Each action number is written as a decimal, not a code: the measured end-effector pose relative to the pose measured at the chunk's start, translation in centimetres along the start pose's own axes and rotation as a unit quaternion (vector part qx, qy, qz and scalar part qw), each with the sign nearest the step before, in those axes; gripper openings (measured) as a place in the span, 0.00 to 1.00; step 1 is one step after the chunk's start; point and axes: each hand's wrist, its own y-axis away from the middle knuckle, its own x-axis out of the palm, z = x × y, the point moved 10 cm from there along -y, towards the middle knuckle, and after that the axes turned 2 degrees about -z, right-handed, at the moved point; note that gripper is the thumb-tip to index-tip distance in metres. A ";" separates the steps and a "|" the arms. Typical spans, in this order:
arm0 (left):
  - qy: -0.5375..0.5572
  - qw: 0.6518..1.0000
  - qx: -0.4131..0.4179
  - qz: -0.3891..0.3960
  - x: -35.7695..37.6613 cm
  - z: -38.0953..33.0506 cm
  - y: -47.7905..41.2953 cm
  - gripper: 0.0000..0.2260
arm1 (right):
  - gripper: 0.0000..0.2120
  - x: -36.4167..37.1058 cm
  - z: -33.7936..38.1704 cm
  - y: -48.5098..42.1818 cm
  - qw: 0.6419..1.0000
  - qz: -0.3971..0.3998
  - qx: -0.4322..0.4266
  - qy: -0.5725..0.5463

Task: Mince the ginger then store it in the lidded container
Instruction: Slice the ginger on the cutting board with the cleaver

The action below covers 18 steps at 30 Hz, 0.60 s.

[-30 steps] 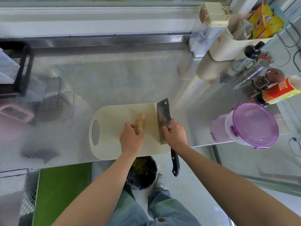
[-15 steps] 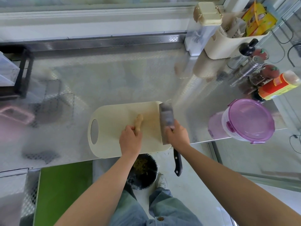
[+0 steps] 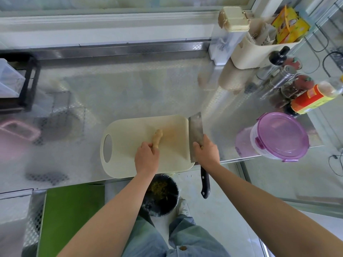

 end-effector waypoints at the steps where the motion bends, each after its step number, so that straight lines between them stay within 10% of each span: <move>1: 0.001 1.000 0.000 0.001 -0.1 0.1 0.0 0.12 | 0.06 0.2 0.3 0.0 1.000 0.011 -0.008 -0.005; 18: -0.073 0.993 0.094 0.024 -3.2 0.4 -0.7 0.10 | 0.05 2.4 5.3 -0.2 0.992 0.064 -0.110 0.020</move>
